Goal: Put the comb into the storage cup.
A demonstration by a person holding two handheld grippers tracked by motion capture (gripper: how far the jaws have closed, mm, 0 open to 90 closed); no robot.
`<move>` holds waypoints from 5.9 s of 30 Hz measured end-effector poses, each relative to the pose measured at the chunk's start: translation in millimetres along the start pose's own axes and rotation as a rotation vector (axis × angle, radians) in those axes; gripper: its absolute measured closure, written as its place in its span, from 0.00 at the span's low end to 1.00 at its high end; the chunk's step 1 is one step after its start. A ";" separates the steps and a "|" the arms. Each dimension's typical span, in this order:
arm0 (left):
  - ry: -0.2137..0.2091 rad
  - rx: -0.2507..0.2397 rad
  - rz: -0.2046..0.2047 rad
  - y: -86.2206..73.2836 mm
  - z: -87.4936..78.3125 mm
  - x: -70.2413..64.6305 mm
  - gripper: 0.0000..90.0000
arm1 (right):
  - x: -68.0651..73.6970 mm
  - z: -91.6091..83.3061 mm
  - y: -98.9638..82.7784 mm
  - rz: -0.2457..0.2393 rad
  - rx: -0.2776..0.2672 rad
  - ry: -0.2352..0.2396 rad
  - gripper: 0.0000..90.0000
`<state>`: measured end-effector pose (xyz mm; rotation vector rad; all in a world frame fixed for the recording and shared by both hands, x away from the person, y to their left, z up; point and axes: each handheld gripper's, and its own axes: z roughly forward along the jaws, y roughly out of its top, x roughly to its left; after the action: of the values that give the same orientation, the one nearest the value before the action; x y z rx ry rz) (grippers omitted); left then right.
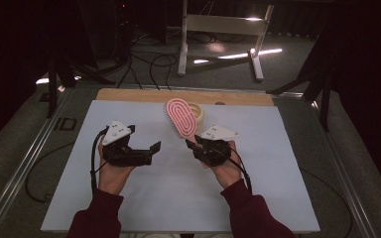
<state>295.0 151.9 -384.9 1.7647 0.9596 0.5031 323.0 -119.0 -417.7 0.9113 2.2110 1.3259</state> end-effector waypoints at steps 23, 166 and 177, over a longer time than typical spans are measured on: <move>-0.053 0.000 -0.005 11.0 26.4 -16.3 0.00 | 15.1 7.3 1.5 -0.020 -0.006 0.028 0.78; -0.104 -0.117 -0.243 36.8 30.7 7.5 0.72 | -72.4 -94.9 -109.8 0.089 -0.118 -0.149 0.10; -0.099 -0.115 -0.231 43.5 31.0 9.5 0.72 | -67.5 -101.7 -123.4 0.090 -0.161 -0.158 0.10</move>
<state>338.9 134.4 -358.2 1.5383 1.0280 0.3136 266.4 -271.4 -478.6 1.0262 1.9350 1.3986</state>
